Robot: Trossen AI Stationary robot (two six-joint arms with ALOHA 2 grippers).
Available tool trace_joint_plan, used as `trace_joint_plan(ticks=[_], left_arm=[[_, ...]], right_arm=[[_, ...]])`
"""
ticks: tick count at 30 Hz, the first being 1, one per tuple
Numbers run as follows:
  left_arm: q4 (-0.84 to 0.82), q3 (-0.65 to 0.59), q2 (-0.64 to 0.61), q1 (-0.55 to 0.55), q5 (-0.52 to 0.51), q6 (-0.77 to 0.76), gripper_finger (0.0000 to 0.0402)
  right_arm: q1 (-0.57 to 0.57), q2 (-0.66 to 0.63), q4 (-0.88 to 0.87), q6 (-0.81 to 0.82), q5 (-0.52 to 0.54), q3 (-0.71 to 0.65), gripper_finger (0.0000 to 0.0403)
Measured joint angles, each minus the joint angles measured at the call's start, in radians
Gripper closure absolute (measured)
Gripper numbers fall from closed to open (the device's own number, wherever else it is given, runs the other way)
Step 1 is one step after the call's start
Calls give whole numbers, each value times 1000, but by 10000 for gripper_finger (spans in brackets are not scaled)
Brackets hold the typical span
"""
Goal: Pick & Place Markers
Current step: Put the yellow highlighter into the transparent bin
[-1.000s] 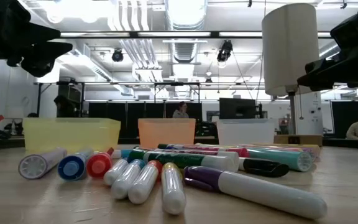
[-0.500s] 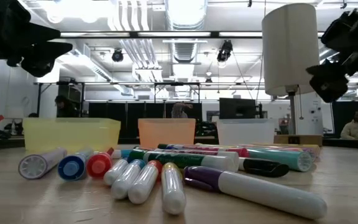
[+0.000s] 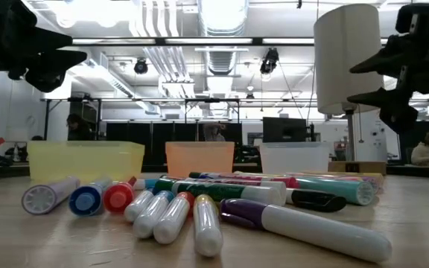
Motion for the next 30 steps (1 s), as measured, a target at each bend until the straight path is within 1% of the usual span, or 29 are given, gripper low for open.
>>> trace_joint_plan(ticks=[3, 6, 9, 11, 14, 18, 20, 24, 30], left_arm=[[0, 0, 0, 0, 0, 0, 223], [0, 0, 0, 0, 0, 0, 223], [0, 0, 0, 0, 0, 0, 223], [0, 0, 0, 0, 0, 0, 223], [1, 0, 0, 0, 0, 0, 223], [1, 0, 0, 0, 0, 0, 223], [1, 0, 0, 0, 0, 0, 223], [1, 0, 0, 0, 0, 0, 223], [1, 0, 0, 0, 0, 0, 223]], right_arm=[[14, 79, 69, 56, -12, 7, 188], [29, 194, 158, 85, -48, 41, 188], [30, 327, 122, 111, -110, 127, 188], [31, 425, 11, 147, -146, 206, 188], [30, 580, -214, 165, -162, 345, 188], [28, 772, -506, 165, -158, 538, 188], [28, 861, -616, 156, -139, 625, 188], [28, 1024, -747, 137, -114, 768, 188], [22, 1222, -922, 120, -111, 917, 188]])
